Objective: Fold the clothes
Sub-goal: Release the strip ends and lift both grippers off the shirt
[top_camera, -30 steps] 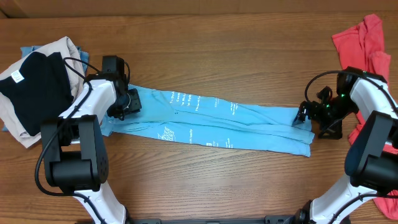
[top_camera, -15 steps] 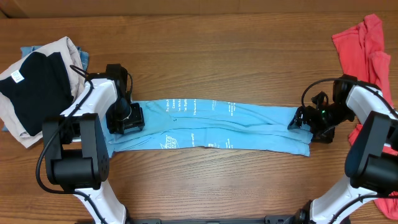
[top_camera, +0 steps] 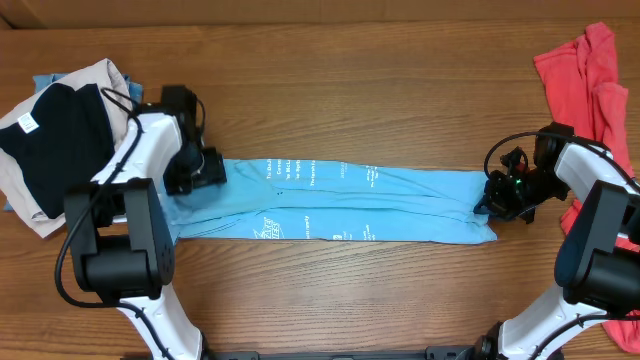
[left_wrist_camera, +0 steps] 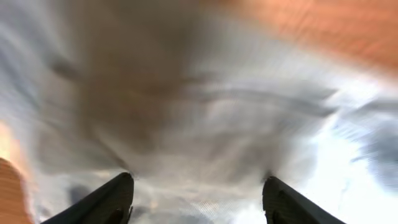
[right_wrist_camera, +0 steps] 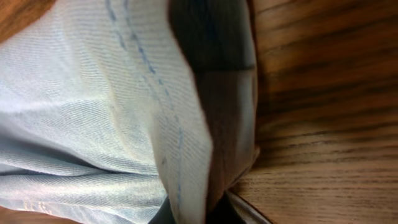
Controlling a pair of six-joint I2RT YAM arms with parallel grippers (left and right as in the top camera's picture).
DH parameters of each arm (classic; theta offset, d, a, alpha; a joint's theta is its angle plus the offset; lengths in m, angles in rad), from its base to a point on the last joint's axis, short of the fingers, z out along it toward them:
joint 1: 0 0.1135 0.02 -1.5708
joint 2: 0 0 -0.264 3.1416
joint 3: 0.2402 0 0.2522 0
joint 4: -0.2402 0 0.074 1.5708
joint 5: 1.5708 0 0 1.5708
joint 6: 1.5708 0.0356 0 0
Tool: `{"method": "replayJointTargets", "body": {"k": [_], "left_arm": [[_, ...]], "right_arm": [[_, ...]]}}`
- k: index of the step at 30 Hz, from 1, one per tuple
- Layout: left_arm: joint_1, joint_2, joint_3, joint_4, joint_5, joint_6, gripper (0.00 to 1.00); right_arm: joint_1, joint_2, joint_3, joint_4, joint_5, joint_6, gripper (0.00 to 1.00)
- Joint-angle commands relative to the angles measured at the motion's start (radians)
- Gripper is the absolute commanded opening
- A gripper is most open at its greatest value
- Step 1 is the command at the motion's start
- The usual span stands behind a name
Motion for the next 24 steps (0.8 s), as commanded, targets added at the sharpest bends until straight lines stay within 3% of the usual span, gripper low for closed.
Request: {"method": "replayJointTargets", "body": {"k": [1, 7, 13, 15, 17, 24], "left_arm": [[0.005, 0.012, 0.136, -0.056, 0.036, 0.005, 0.72], [0.005, 0.012, 0.324, -0.221, 0.040, 0.001, 0.72], [0.005, 0.012, 0.342, -0.294, 0.043, 0.000, 0.72], [0.004, 0.012, 0.342, -0.311, 0.046, 0.000, 0.78], [0.003, 0.012, 0.341, -0.317, 0.063, 0.000, 0.82], [0.003, 0.012, 0.341, -0.312, 0.098, 0.000, 0.79]], "right_arm": [[-0.006, 0.009, 0.074, -0.004, 0.093, 0.052, 0.04], [-0.032, 0.009, 0.223, -0.091, 0.227, 0.109, 0.04], [-0.025, 0.009, 0.391, -0.245, 0.294, 0.113, 0.04], [-0.002, 0.009, 0.433, -0.293, 0.290, 0.114, 0.04], [0.040, 0.009, 0.467, -0.332, 0.282, 0.115, 0.04], [0.267, 0.009, 0.483, -0.356, 0.283, 0.154, 0.04]]}}
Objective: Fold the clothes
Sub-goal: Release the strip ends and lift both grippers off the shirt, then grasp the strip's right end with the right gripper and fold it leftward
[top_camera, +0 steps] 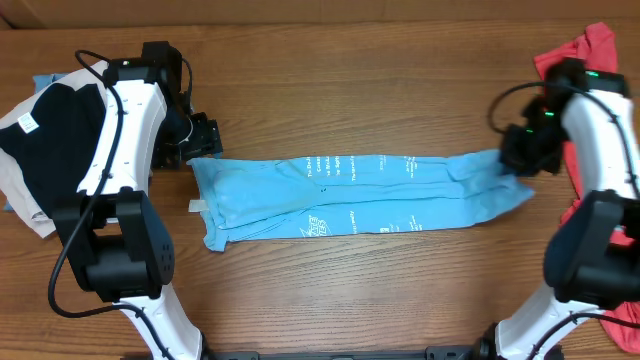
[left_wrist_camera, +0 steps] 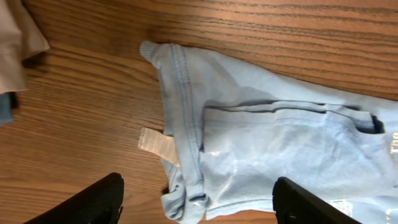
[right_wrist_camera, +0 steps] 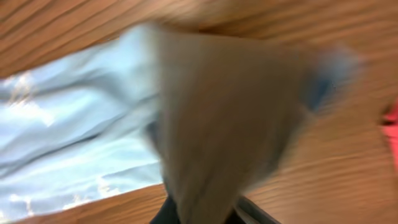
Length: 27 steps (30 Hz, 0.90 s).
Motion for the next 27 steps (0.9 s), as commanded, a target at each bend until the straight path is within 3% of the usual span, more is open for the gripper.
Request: {"method": "replayJointTargets", "body": {"k": [1, 12, 27], "left_arm": [[0.002, 0.010, 0.014, 0.000, 0.031, 0.001, 0.79], [0.002, 0.010, 0.014, -0.004, 0.030, 0.002, 0.78], [0.002, 0.010, 0.014, -0.004, 0.030, 0.002, 0.78]], "right_arm": [[0.145, 0.003, 0.025, 0.013, 0.002, 0.043, 0.04], [0.474, 0.026, 0.021, 0.109, 0.002, 0.119, 0.04], [0.686, 0.124, 0.021, 0.214, -0.010, 0.150, 0.04]]}}
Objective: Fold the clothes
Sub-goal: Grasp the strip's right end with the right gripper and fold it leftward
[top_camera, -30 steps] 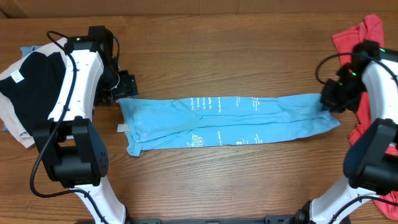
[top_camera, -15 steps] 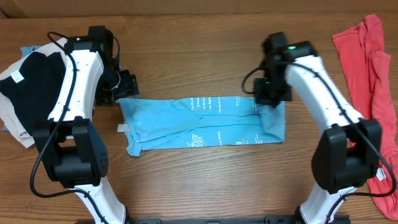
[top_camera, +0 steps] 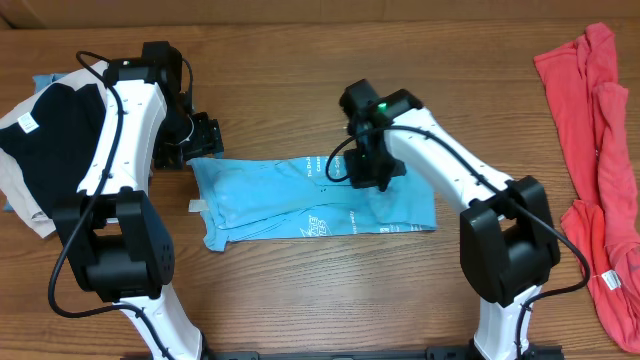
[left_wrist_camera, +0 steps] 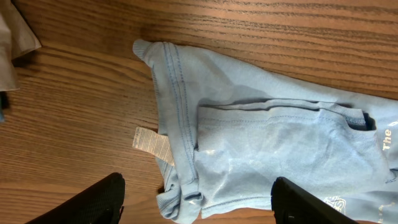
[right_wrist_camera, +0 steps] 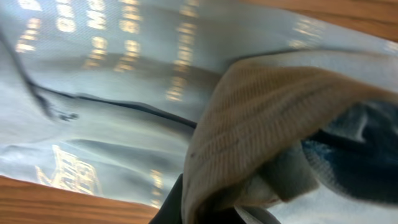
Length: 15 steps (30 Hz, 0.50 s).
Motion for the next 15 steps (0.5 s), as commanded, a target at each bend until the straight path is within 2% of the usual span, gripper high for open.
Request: {"method": "replayJointTargets", "body": {"k": [1, 6, 9, 12, 15], "left_arm": [[0.002, 0.010, 0.014, -0.004, 0.012, 0.002, 0.78], [0.002, 0.010, 0.014, -0.003, 0.011, 0.002, 0.78], [0.002, 0.010, 0.014, -0.003, 0.011, 0.002, 0.78], [0.002, 0.010, 0.014, -0.003, 0.011, 0.002, 0.78], [0.002, 0.010, 0.014, -0.003, 0.011, 0.002, 0.78]], "right_arm": [[0.019, 0.020, 0.021, 0.018, -0.014, 0.021, 0.04], [0.023, 0.041, 0.021, 0.032, -0.066, 0.020, 0.06], [0.023, 0.042, 0.021, 0.048, -0.113, 0.016, 0.13], [0.023, 0.041, 0.021, 0.056, -0.233, -0.103, 0.19], [0.023, 0.039, 0.021, 0.055, -0.245, -0.120, 0.29]]}}
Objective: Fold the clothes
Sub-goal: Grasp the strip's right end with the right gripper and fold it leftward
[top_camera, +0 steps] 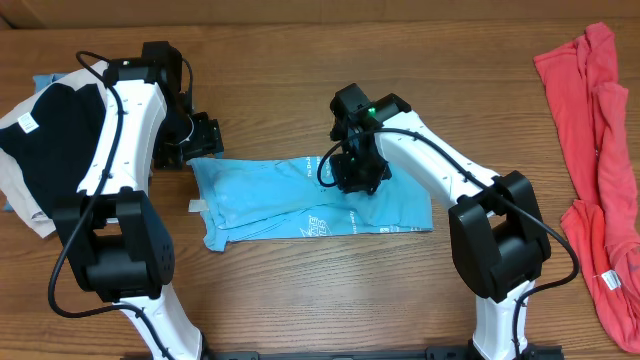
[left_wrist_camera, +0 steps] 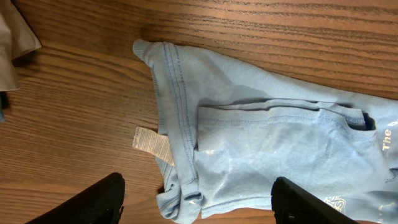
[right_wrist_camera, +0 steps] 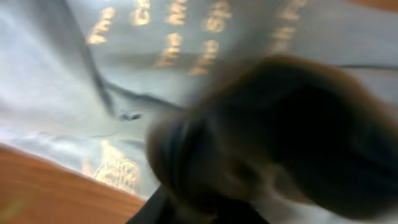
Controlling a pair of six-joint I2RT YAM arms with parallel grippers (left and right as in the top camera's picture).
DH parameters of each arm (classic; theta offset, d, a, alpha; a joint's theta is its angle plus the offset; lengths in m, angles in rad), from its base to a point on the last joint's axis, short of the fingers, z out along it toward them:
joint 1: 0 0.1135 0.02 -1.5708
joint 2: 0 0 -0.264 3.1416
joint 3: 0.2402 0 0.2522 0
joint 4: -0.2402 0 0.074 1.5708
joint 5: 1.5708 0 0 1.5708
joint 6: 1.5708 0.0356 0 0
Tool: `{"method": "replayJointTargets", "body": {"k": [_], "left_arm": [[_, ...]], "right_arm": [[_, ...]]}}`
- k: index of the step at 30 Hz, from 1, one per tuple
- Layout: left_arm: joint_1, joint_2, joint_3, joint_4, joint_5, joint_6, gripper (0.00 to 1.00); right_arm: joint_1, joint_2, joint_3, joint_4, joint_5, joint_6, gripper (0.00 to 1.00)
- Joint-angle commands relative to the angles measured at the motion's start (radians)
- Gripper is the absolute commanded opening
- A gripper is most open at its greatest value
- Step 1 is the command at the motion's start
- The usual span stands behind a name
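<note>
A light blue shirt [top_camera: 270, 195] with white lettering lies across the table's middle, its right part doubled back toward the centre. My right gripper [top_camera: 352, 172] is shut on the shirt's carried end, low over the shirt's middle; the right wrist view shows dark blurred cloth [right_wrist_camera: 273, 124] filling the jaws above the printed fabric [right_wrist_camera: 112, 56]. My left gripper [top_camera: 200, 140] hangs open above the shirt's left end. Its fingers [left_wrist_camera: 99, 199] stand wide apart over the hem [left_wrist_camera: 180, 124] and a white tag [left_wrist_camera: 152, 142].
A pile of black and beige clothes [top_camera: 45, 140] sits at the far left, close to the left arm. A red garment [top_camera: 585, 90] lies along the right edge. Bare wood [top_camera: 300, 290] runs along the front.
My right gripper has shifted a little further left over the shirt with the end still in it, and its view has blurred. The left arm and the shirt's left end have not moved.
The shirt first lay stretched long, my left gripper down at its left end and my right shut on its right end. Then the left stood raised and open, the right end lifted. Then the right end was over the shirt's middle, halving its length, as now.
</note>
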Motion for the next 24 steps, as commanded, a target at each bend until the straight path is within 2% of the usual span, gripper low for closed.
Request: {"method": "replayJointTargets", "body": {"k": [1, 12, 19, 24], "left_arm": [[0.002, 0.010, 0.014, -0.003, 0.011, 0.002, 0.78], [0.002, 0.010, 0.014, 0.015, 0.011, 0.002, 0.78], [0.002, 0.010, 0.013, -0.035, 0.021, 0.002, 0.81], [0.000, 0.010, -0.008, -0.085, 0.026, 0.005, 0.84]], "right_arm": [[0.003, 0.000, 0.023, 0.000, -0.081, -0.061, 0.31], [-0.016, -0.108, 0.024, -0.024, -0.032, -0.075, 0.33], [-0.071, -0.177, 0.024, -0.024, 0.301, 0.112, 0.34], [-0.161, -0.280, 0.042, -0.019, 0.348, 0.132, 0.43]]}}
